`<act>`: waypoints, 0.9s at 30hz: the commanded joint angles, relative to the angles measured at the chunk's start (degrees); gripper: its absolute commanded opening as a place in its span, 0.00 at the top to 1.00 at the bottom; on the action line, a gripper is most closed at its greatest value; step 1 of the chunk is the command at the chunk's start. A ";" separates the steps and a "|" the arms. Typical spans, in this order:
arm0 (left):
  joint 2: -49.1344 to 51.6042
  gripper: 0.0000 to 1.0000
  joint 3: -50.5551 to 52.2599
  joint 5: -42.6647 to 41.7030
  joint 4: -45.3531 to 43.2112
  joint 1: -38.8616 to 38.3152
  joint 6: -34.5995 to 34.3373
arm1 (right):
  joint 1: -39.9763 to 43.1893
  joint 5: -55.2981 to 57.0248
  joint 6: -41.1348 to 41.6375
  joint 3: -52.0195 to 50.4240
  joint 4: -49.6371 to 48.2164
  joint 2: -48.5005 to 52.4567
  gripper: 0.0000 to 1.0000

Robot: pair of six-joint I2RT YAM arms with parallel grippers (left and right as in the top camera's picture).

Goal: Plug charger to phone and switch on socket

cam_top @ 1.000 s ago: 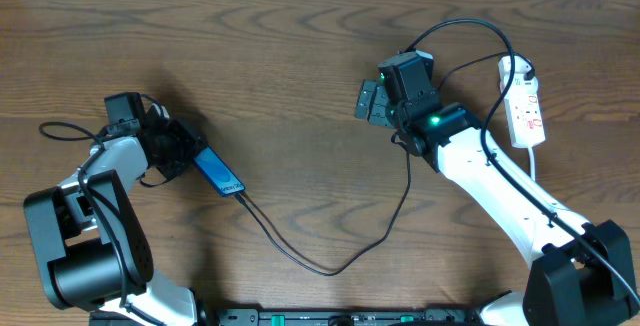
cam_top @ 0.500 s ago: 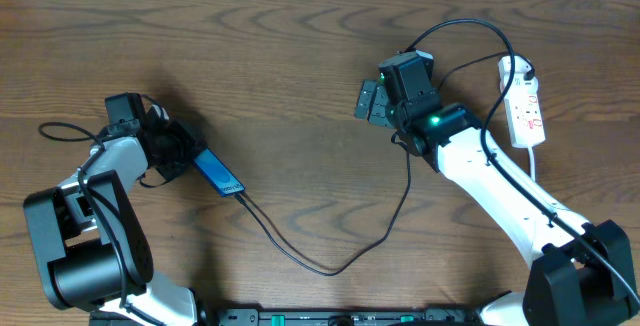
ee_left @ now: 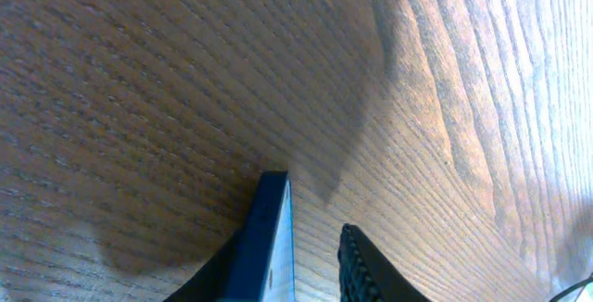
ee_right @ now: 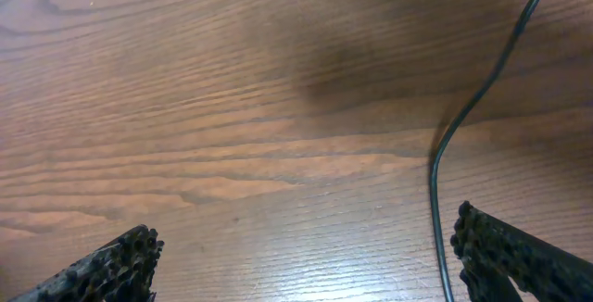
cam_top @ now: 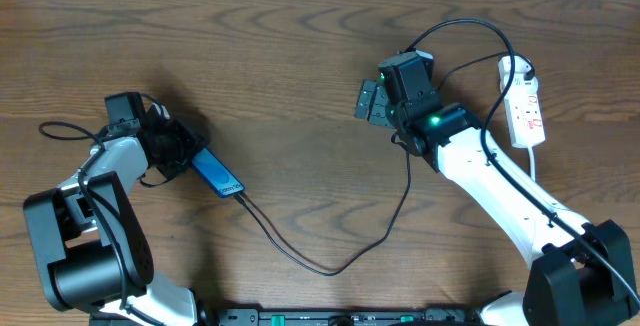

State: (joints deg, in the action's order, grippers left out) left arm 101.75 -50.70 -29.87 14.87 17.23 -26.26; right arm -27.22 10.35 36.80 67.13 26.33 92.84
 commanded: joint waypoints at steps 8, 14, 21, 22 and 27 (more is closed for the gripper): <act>1.03 0.57 1.27 3.82 1.40 0.04 0.96 | 0.13 1.09 -0.46 0.33 0.09 -0.59 0.01; 1.03 0.55 1.27 3.80 1.42 0.04 0.96 | 0.13 1.11 -0.46 0.33 0.09 -0.59 0.01; 1.03 0.54 1.27 3.82 1.44 0.04 0.96 | 0.13 1.09 -0.46 0.33 0.09 -0.59 0.01; 1.03 0.54 1.27 3.82 1.42 0.04 0.96 | 0.13 1.09 -0.44 0.33 0.11 -0.59 0.01; 1.03 0.54 1.27 3.82 1.44 0.04 0.96 | 0.13 1.09 -0.44 0.33 0.11 -0.59 0.01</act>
State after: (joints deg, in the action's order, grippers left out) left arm 101.19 -50.72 -30.33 14.98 17.15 -26.04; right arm -27.22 10.37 36.80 67.11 26.33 92.84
